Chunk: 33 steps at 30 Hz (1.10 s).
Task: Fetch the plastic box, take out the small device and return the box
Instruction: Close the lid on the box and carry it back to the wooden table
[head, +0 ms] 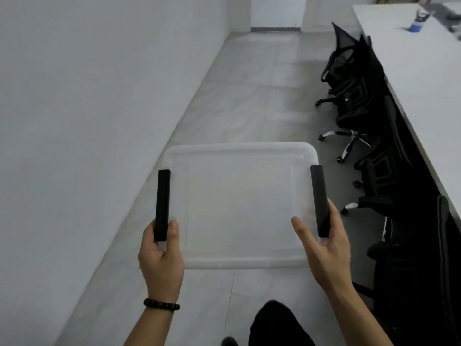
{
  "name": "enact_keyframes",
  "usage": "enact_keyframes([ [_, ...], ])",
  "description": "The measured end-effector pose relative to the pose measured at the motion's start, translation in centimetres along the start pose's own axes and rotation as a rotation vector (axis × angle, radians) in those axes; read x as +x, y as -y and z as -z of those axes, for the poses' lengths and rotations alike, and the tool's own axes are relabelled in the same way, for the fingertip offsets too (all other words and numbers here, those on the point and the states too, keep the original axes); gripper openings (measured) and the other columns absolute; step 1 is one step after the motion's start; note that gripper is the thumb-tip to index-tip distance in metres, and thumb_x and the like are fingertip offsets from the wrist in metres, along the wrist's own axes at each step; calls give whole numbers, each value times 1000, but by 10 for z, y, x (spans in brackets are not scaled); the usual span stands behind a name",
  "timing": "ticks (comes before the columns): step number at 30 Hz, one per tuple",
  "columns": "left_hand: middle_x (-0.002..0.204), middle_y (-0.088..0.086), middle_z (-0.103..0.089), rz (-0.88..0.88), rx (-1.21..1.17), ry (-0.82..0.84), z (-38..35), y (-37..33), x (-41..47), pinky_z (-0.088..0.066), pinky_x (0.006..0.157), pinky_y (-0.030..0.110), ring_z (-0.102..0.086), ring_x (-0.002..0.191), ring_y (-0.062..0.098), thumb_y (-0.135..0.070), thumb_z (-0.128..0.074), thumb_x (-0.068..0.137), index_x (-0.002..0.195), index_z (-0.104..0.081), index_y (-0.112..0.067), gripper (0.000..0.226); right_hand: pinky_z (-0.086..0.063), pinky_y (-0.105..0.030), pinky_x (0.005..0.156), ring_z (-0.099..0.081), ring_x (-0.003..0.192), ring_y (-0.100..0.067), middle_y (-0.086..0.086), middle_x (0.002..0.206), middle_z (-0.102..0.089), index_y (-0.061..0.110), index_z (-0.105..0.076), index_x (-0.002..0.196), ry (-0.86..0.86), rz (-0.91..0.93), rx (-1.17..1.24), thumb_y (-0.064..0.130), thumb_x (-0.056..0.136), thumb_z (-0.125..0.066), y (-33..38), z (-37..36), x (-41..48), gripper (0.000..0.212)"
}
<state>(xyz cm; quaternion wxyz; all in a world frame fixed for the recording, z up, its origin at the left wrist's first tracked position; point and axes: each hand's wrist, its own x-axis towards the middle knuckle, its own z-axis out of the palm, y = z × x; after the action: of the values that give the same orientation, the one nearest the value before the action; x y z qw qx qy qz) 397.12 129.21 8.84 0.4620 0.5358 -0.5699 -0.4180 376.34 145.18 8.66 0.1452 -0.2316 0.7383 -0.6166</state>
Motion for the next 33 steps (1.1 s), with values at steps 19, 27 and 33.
enact_keyframes([
  [19,96,-16,-63,-53,-6,112,-408,-80,401,-44,75,12,-58,86,-15,-33,-61,92,112,-60,-23,22,-47,-6,84,-58,110,10,29,120,-61,33,-49,138,-137,-55,42,24,87,-74,-8,-125,535,58],
  [27,96,-19,-62,36,-81,84,-587,-71,570,-41,73,8,-58,86,-17,-33,-61,92,110,-60,-27,20,-46,-9,88,-58,115,5,18,128,-61,29,-46,144,-94,-28,-22,26,86,-76,-29,-192,780,66],
  [33,99,-17,-64,16,-105,197,-740,-117,694,-44,73,7,-59,90,-13,-35,-61,91,112,-61,-24,23,-47,-24,98,-58,120,0,17,131,-60,29,-44,146,-201,-32,-59,26,86,-75,-7,-198,955,68],
])
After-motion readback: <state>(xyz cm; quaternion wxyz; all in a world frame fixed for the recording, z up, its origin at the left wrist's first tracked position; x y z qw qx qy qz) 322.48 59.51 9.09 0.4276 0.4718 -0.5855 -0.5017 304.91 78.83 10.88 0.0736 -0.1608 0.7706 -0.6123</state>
